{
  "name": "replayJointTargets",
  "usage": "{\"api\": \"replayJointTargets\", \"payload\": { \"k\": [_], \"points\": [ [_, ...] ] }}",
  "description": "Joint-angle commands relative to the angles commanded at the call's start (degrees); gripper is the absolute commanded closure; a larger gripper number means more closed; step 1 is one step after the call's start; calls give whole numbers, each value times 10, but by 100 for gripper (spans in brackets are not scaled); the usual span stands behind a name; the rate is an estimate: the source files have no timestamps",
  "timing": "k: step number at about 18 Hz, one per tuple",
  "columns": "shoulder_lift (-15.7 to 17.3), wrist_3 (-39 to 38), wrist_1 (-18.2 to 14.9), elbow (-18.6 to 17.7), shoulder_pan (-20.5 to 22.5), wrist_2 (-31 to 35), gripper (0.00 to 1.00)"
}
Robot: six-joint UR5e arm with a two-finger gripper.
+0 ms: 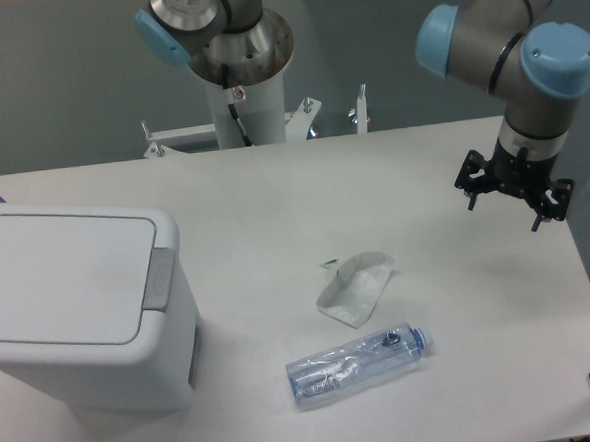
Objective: Open the trash can
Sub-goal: 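Move the gripper across the table toward the white trash bin lid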
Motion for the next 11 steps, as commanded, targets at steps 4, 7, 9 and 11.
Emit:
{"api": "replayJointTargets", "payload": {
  "k": [4, 7, 9, 11],
  "points": [
    [2, 1, 0, -3, -2, -1, 0],
    [4, 5, 2, -11, -12, 0, 0],
    [13, 1, 10, -34, -13, -4, 0],
    [24, -9, 51, -55, -16, -22, 0]
  ]
}}
